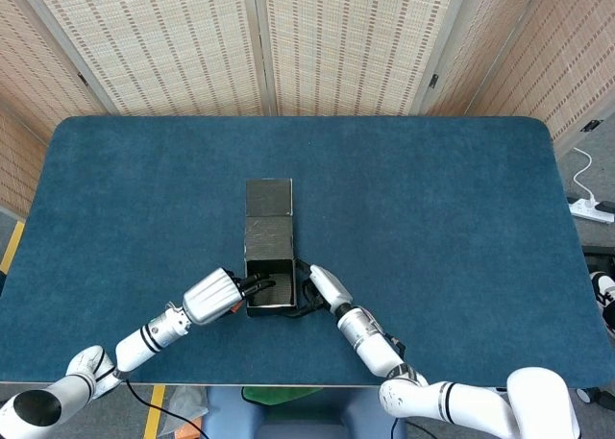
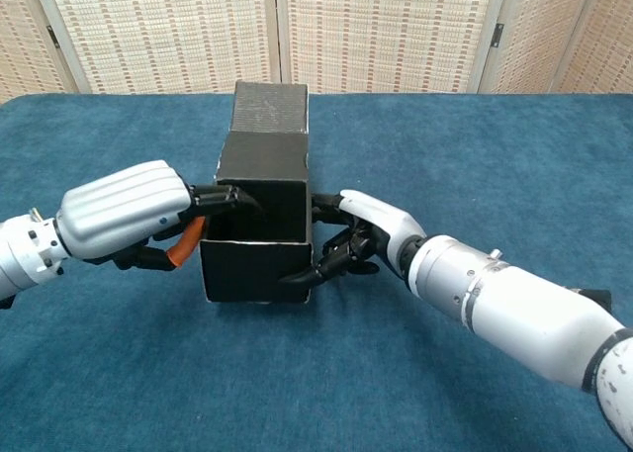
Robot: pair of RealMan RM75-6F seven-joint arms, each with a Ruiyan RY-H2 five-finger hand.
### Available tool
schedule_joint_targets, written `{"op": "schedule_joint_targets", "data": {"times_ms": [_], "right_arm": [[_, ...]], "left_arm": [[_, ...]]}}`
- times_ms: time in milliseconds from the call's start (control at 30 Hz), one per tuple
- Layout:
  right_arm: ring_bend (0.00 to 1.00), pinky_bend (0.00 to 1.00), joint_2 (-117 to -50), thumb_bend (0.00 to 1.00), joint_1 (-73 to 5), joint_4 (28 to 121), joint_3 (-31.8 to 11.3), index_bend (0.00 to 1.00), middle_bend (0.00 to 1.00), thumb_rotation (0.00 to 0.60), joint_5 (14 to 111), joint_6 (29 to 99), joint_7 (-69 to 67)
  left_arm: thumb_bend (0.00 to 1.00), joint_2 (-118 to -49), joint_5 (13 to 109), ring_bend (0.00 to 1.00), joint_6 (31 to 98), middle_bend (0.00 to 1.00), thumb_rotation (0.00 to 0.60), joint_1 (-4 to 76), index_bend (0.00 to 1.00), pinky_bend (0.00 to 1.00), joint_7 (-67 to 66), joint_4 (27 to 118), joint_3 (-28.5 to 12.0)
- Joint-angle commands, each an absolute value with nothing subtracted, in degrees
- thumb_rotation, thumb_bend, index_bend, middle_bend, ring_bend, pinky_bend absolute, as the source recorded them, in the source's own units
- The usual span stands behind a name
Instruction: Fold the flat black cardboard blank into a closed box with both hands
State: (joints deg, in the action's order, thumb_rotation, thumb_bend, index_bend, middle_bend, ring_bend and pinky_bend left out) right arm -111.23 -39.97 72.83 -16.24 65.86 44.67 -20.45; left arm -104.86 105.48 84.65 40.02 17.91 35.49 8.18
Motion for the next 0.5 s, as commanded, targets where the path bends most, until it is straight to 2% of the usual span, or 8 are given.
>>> {"op": "schedule_joint_targets", "data": {"times_ms": [33,233,333,433,500], "right_arm": [[0.78,1.0,-111.3,0.17,-40.1,72.5,-16.4,0.5,0.51,0.6,65.7,44.6,-20.3],[0.78,1.0,-112.5,0.17,-40.9,69.1,-17.4,0.49,0.49,0.6,64.7,44.6,-19.3],[0.77,1.0,-114.0,0.17,-42.1,66.2,-17.9,0.44,0.45,0.6,64.4,44.0,-18.6],[0.75,1.0,-115.9,0.17,-43.3,63.1,-18.3,0.29,0.36,0.6,64.2,43.3,-18.3],[0.72,1.0,-117.0,0.15,-44.0,61.2,-18.4,0.13,0.25,0.6,64.0,42.4,-18.2]], "left_arm": [[0.3,-102.7,104.6,0.81,84.8,0.29,0.6,39.7,0.17,0.89,16.2,39.1,7.4],[0.29,-99.4,104.4,0.79,87.9,0.24,0.6,39.2,0.11,0.9,15.7,44.1,6.4],[0.26,-98.3,104.3,0.79,90.8,0.24,0.6,38.6,0.11,0.91,17.8,44.9,5.7],[0.26,-96.7,102.9,0.79,91.6,0.24,0.6,37.8,0.11,0.92,22.1,47.7,4.9],[0.26,-95.4,101.8,0.79,91.2,0.24,0.6,37.2,0.11,0.93,24.2,50.3,4.5]]}}
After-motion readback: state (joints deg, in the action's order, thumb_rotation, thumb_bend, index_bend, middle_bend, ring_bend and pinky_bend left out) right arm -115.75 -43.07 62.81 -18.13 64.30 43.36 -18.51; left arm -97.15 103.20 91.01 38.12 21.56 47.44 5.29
